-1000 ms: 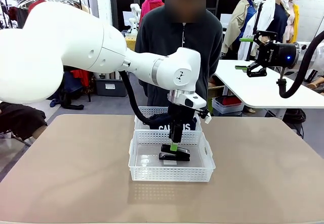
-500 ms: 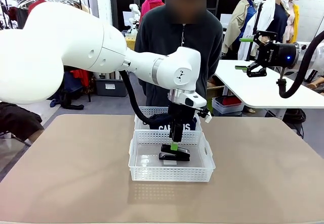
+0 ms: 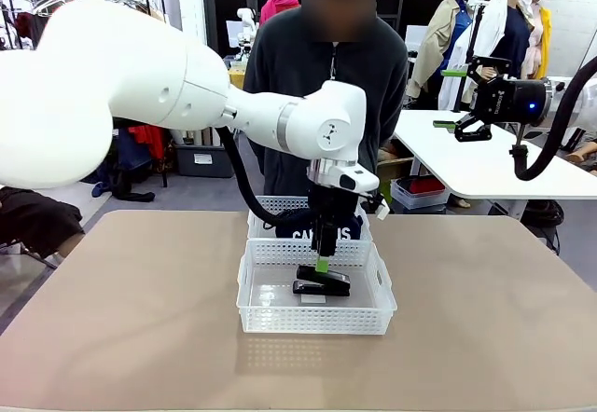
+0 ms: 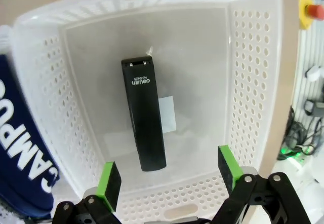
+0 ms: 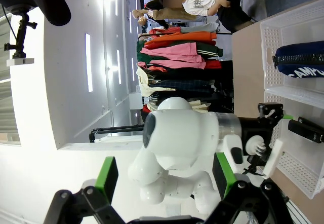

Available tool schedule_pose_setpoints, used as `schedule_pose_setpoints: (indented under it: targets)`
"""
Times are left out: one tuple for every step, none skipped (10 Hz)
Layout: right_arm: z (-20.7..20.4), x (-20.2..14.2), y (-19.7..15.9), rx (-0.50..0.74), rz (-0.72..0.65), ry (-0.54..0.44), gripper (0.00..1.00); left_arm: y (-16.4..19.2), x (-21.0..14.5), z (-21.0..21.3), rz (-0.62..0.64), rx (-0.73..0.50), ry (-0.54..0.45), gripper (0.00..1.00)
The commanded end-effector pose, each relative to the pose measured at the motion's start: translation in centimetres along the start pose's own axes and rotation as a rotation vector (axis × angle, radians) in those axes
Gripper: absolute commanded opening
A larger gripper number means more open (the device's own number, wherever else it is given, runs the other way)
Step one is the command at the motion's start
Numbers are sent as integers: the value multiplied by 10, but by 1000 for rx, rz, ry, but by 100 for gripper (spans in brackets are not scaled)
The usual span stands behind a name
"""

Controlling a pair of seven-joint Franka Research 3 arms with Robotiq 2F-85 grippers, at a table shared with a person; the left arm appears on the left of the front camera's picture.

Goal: Distribute items into two baskets.
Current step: Place the picked Stapler into the Organizing basket as instructed by the person.

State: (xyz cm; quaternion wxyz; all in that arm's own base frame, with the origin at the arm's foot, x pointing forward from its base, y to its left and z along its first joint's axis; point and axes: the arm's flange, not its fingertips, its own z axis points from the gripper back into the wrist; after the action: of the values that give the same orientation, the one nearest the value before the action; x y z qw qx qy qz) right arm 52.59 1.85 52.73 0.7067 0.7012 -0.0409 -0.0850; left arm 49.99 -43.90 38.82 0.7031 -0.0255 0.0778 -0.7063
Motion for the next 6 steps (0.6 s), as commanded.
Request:
schedule_pose_setpoints:
  targets:
    - [-1, -2, 1, 11, -3, -16, 100, -23, -35, 25, 103, -36, -81, 100]
    - [-1, -2, 1, 11, -3, -16, 100, -29, -50, 37, 174, -126, -159, 100]
    - [-1, -2, 1, 11, -3, -16, 100, -33, -67, 46, 190, -194, -244, 100]
    - [-1, -2, 1, 11, -3, -16, 100, -35, -93, 57, 298, -243, -335, 100]
    - [-1, -2, 1, 11, -3, -16, 100, -39, -114, 65, 420, -258, -454, 100]
    - [-1, -2, 1, 11, -3, -16, 100, -37, -140, 74, 448, -282, -515, 100]
